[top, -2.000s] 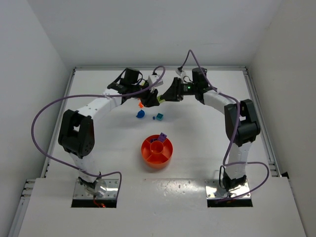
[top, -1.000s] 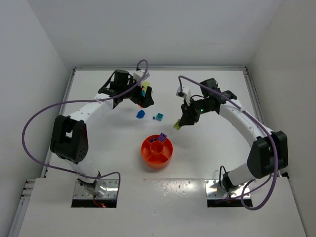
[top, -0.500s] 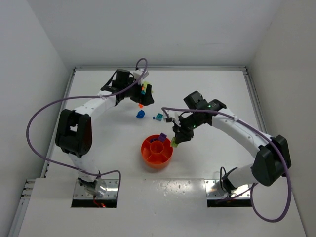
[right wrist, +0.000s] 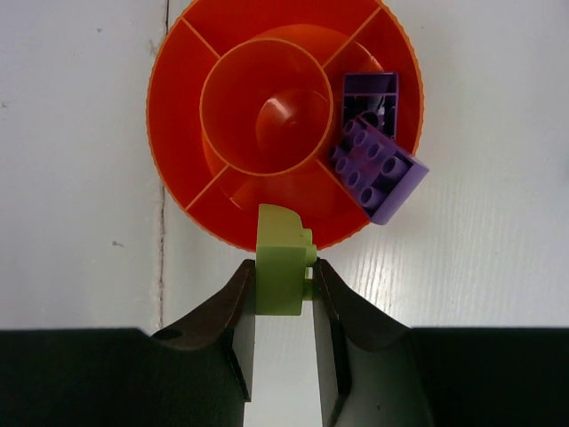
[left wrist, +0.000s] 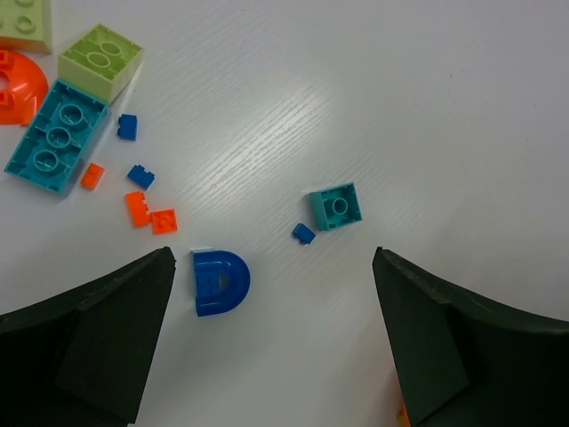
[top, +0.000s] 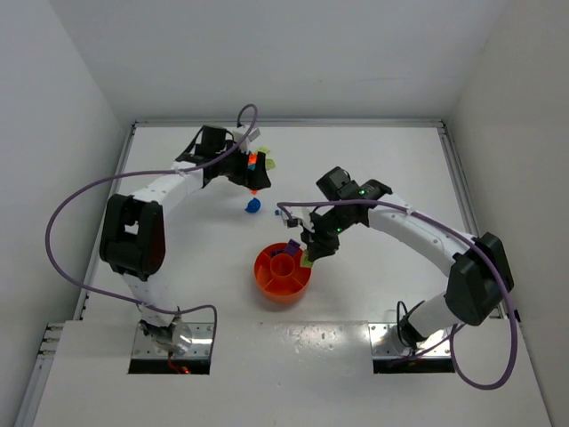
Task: Sort the legos into containers by color
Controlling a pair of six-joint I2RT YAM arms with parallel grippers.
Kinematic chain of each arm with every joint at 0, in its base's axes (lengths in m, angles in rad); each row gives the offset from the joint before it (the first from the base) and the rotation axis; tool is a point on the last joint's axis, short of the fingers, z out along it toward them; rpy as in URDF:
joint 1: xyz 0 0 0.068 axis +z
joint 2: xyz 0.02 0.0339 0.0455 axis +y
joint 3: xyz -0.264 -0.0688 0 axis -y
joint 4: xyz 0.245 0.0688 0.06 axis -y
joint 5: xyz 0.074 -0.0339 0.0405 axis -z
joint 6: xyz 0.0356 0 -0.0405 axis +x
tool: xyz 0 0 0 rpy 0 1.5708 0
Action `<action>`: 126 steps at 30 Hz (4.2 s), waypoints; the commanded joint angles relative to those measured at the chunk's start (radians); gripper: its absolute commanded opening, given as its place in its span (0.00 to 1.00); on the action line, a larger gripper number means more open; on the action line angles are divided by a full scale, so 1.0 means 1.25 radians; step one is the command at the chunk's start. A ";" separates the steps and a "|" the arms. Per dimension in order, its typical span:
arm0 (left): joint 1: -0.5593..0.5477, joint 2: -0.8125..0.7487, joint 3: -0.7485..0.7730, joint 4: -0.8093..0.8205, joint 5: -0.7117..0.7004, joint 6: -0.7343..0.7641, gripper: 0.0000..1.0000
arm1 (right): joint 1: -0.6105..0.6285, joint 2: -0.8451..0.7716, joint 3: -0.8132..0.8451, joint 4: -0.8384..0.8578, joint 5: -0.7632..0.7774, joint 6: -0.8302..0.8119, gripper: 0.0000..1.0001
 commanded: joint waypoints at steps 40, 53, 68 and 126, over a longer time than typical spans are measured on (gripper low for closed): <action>0.050 0.394 0.489 -0.021 -0.123 0.068 0.76 | -0.129 0.074 0.106 0.307 0.205 0.441 0.59; 0.010 0.526 0.608 0.021 -0.163 0.130 0.87 | -0.196 0.083 0.113 0.307 0.170 0.470 0.59; -0.006 0.607 0.667 0.047 -0.201 0.152 0.82 | -0.211 0.090 0.106 0.307 0.155 0.478 0.59; -0.064 -0.074 -0.035 0.220 0.170 0.067 0.19 | -0.330 0.378 0.173 0.890 -0.367 1.359 0.73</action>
